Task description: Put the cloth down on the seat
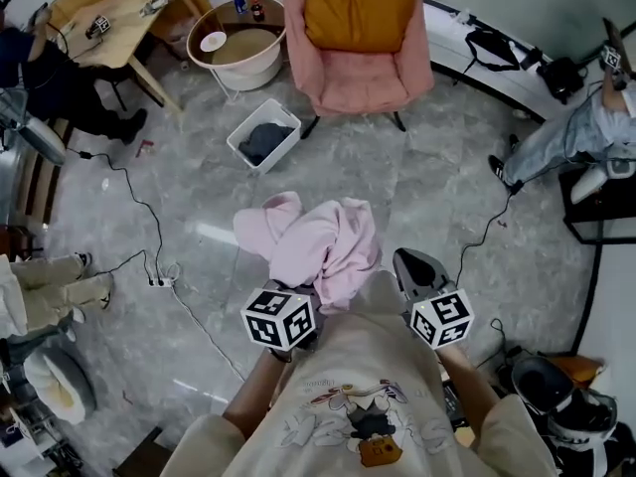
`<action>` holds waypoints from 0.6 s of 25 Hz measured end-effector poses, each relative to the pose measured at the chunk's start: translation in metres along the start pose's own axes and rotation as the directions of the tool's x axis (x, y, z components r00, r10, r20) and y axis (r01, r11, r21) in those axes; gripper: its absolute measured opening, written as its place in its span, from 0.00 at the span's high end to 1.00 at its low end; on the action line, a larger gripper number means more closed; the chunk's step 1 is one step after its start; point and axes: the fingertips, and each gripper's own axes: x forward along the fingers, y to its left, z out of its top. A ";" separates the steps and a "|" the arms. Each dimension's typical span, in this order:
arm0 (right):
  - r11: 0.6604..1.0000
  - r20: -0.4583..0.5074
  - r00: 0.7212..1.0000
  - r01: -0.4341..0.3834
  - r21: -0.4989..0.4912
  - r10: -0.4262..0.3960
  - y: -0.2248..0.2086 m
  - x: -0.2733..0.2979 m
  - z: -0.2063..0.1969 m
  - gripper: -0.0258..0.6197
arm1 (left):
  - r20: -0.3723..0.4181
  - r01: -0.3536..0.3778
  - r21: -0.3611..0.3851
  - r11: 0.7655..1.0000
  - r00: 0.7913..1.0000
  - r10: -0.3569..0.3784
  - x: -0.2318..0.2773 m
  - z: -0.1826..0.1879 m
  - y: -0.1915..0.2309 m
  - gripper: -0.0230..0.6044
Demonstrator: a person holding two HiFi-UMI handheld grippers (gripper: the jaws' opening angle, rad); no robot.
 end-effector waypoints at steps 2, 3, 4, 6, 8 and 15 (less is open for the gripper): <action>1.000 -0.007 1.000 0.017 0.014 -0.017 -0.002 0.000 0.002 0.92 | -0.021 0.014 -0.005 1.000 1.000 -0.014 0.006 0.005 0.002 0.39; 1.000 -0.004 1.000 0.025 0.019 -0.025 -0.005 0.001 0.004 0.92 | -0.031 0.020 -0.007 1.000 0.999 -0.020 0.012 0.008 0.002 0.39; 0.999 0.003 1.000 0.030 0.023 -0.030 -0.008 0.003 0.008 0.92 | -0.041 0.026 -0.010 1.000 0.999 -0.026 0.019 0.010 0.002 0.38; 0.999 0.022 0.999 0.032 0.036 -0.033 -0.019 0.009 0.015 0.92 | -0.060 0.038 -0.014 0.999 0.997 -0.039 0.035 0.013 -0.001 0.39; 0.998 0.037 0.999 0.030 0.050 -0.032 -0.033 0.018 0.021 0.92 | -0.083 0.044 -0.008 0.999 0.996 -0.044 0.054 0.018 -0.006 0.39; 0.988 0.066 0.997 -0.037 0.148 0.027 -0.099 0.077 0.052 0.92 | -0.076 0.027 0.047 0.999 0.997 -0.023 0.126 0.072 -0.002 0.38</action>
